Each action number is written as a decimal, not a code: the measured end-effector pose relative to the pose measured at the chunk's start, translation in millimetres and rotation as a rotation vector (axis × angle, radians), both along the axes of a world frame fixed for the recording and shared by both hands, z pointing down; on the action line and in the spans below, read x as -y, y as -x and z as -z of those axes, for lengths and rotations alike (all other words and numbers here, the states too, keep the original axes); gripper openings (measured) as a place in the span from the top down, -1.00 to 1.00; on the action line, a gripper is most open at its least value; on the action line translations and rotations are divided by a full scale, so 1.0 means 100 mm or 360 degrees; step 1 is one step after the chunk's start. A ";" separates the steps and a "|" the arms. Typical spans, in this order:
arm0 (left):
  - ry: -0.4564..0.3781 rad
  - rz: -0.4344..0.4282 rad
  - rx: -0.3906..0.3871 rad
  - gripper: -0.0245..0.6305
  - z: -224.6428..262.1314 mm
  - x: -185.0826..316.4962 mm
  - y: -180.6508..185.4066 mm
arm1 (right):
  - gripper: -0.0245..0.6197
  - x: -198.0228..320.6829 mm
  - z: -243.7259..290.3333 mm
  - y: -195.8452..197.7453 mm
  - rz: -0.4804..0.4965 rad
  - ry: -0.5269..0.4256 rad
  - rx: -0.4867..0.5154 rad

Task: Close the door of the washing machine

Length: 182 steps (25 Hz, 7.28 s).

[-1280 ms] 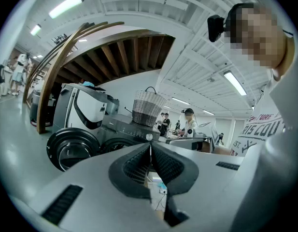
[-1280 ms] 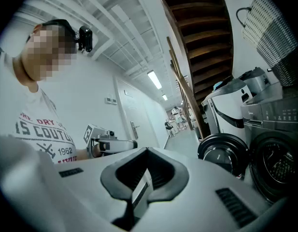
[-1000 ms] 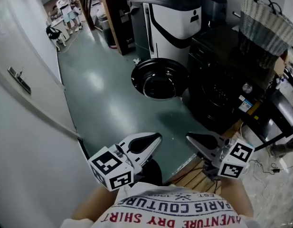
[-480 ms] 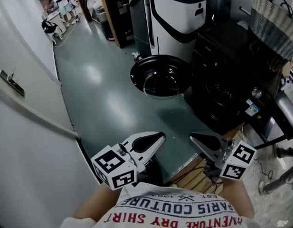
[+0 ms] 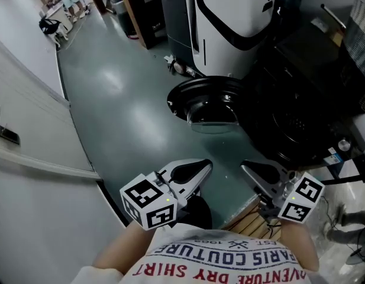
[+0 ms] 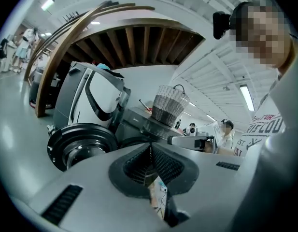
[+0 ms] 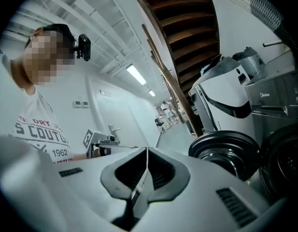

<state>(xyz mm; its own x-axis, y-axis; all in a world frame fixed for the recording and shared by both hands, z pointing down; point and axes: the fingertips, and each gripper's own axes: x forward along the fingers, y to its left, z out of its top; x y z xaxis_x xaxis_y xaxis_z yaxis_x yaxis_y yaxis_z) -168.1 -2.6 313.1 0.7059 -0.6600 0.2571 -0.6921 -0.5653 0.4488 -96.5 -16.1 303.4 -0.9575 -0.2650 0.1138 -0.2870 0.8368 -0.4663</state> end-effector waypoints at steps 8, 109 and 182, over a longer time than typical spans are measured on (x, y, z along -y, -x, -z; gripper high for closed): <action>0.0177 -0.0125 -0.0066 0.83 -0.18 0.91 0.89 | 0.85 0.86 -0.15 0.87 -0.0138 0.0220 -0.0061; 0.0446 -0.0835 0.1331 0.27 -2.91 0.95 0.67 | 0.85 -0.25 -1.05 -0.68 -0.0607 0.0691 -0.0051; 0.0452 -0.1335 0.1056 0.82 -2.80 0.47 -3.78 | 0.85 -0.98 -1.14 -3.54 -0.1766 0.0744 0.0320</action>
